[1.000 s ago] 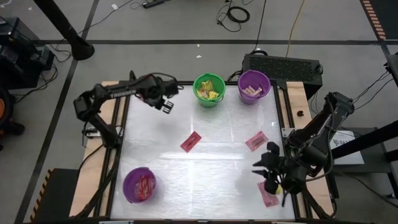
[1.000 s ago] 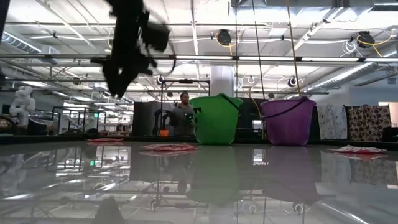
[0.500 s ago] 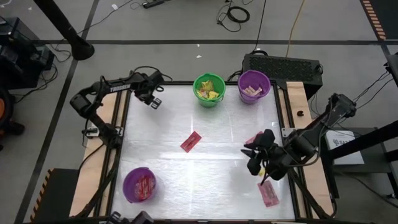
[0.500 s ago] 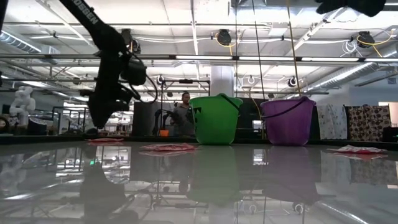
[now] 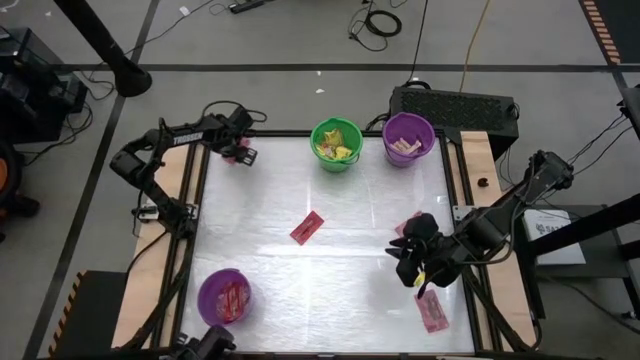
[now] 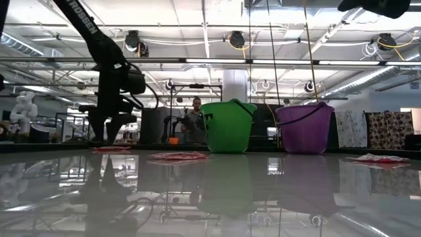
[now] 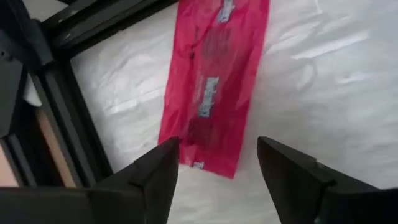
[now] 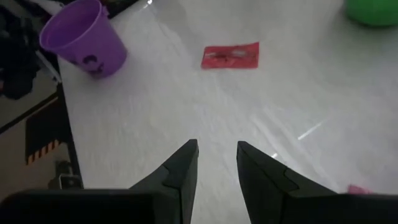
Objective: Sort candy by brand, put in halloween buckets
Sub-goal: Put the red candy into the bottom violet bucket
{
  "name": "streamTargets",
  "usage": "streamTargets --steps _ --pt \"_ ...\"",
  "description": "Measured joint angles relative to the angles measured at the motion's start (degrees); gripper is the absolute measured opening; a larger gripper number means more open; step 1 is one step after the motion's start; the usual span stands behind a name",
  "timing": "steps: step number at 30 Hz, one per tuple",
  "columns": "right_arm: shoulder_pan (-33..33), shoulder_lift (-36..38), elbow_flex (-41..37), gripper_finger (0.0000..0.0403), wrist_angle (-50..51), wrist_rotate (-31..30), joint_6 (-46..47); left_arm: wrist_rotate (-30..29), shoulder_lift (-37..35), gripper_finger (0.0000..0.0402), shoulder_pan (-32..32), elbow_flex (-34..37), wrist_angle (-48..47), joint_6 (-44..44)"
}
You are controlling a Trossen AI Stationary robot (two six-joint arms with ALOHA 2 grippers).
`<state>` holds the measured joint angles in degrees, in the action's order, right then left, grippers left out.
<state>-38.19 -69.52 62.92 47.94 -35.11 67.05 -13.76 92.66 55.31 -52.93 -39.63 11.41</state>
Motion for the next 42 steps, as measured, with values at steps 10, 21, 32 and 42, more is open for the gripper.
streamTargets --steps 10,21,32,42 --pt "-0.1 0.0 0.0 0.0105 -0.1 2.7 1.2 2.9 7.1 0.0194 -1.1 -1.5 -1.4 5.4" --pt "-0.2 0.0 0.0 0.0105 -0.6 5.3 1.3 4.5 8.6 0.0124 -1.3 -2.5 -1.7 7.3" --pt "-0.2 0.0 0.0 0.0105 -0.5 5.2 -1.0 7.4 7.0 0.0004 -1.9 -2.5 -2.5 5.8" --pt "-0.2 0.0 0.0 0.0105 -0.3 5.2 -8.5 14.2 -5.5 0.0002 -8.1 -2.2 -9.9 7.1"
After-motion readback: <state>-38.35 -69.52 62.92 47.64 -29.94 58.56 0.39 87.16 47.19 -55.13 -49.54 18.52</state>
